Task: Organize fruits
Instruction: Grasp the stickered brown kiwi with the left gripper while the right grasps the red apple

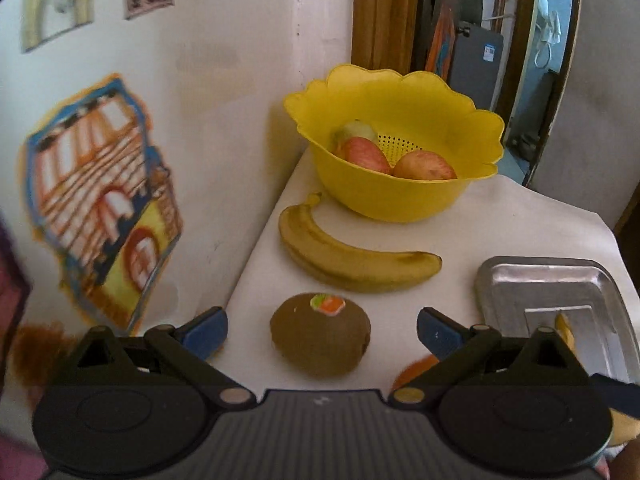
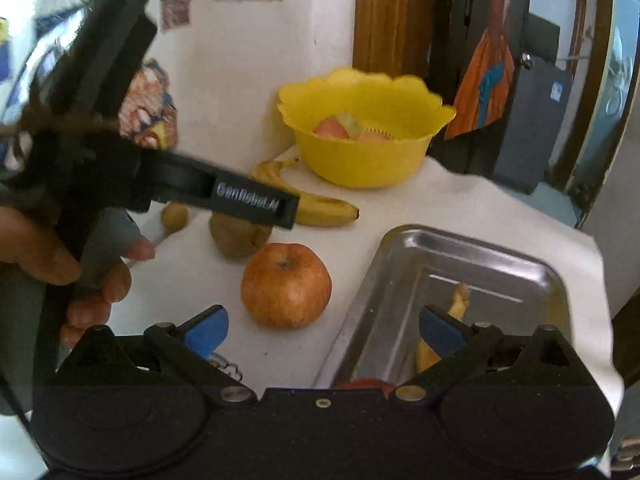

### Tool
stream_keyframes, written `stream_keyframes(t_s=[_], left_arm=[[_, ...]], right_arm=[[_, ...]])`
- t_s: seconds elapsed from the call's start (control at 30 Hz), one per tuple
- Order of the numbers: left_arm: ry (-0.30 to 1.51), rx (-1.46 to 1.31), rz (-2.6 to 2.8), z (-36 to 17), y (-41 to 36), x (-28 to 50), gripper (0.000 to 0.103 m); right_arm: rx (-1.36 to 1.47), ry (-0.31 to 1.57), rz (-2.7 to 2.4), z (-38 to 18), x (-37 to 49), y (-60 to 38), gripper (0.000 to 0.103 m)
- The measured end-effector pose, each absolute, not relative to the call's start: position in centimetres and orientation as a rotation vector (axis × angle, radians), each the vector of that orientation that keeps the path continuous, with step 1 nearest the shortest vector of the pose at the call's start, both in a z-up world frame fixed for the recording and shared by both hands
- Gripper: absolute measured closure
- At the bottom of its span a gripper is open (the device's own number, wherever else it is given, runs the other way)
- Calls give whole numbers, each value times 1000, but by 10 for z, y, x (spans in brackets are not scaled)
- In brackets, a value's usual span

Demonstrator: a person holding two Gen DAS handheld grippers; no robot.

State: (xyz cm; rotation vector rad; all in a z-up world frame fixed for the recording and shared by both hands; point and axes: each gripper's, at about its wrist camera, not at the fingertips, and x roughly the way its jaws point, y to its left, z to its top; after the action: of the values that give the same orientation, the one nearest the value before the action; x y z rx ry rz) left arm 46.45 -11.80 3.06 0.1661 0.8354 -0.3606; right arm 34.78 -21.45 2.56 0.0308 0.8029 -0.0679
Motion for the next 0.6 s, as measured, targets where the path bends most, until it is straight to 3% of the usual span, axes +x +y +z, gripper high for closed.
stream_keyframes(t_s=[0.6], left_arm=[[936, 169, -372, 11, -123, 491, 17]], right_arm=[[-5, 873, 9, -2, 397, -196, 14]])
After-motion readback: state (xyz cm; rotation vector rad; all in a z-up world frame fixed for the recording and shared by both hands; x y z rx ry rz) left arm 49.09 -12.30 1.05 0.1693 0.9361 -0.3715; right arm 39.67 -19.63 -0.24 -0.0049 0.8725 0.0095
